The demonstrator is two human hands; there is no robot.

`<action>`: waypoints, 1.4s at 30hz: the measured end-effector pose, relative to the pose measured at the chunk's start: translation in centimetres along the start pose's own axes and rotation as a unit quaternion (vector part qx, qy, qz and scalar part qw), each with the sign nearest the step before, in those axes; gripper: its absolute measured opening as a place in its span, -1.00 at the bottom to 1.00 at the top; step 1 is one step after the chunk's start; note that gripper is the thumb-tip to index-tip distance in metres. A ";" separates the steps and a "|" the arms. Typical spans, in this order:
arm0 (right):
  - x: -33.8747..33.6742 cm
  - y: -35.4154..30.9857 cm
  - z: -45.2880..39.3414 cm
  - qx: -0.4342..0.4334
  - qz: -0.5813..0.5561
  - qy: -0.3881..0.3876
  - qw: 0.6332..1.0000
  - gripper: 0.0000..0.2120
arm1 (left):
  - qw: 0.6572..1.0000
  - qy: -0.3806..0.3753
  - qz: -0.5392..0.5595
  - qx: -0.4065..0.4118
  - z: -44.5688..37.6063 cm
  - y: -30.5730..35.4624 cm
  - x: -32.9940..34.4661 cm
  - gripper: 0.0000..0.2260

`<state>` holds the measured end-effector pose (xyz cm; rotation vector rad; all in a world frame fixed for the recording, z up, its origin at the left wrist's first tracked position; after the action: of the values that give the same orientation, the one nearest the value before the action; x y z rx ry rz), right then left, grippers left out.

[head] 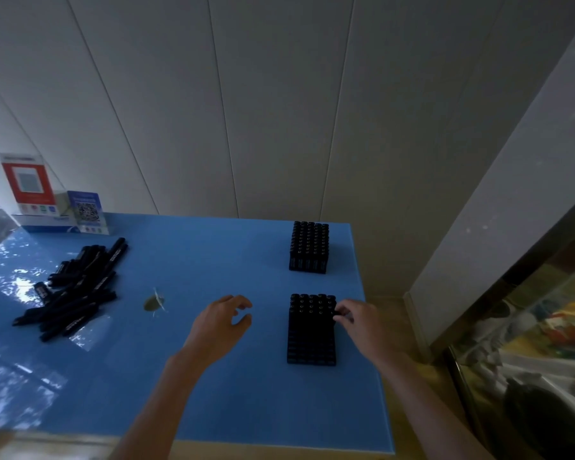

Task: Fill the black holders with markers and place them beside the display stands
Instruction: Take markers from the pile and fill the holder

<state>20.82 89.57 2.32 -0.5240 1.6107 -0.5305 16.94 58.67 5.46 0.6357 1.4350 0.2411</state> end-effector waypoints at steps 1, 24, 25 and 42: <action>0.2 0.2 0.0 -0.001 0.004 -0.007 1.000 -0.93 | 1.000 0.000 0.001 -0.001 0.0 0.1 0.1 -0.84; -0.6 -11.8 -1.5 -0.168 0.034 -0.062 0.983 -0.75 | 0.994 0.097 -0.026 -0.037 5.9 2.8 -6.7 -0.80; -0.2 -12.8 -1.6 -0.180 0.027 -0.067 0.981 -0.74 | 0.993 0.100 -0.028 -0.048 6.5 2.2 -7.3 -0.79; 12.9 -31.2 1.7 -0.209 0.035 -0.098 0.972 -0.77 | 0.976 0.150 -0.021 -0.159 19.1 -15.8 -17.6 -0.77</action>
<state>22.21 57.04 11.27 -0.8039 1.5472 -0.0762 29.39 31.72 11.90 0.3132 1.6508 0.5401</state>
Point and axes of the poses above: each hand's wrist, its own z-axis away from the middle knuckle, its own x-axis out of the palm, y = z × x, the point moved 2 cm from there along -z, towards the middle knuckle, and after that the axes turned 1 degree about -y, right-handed, at the moved point
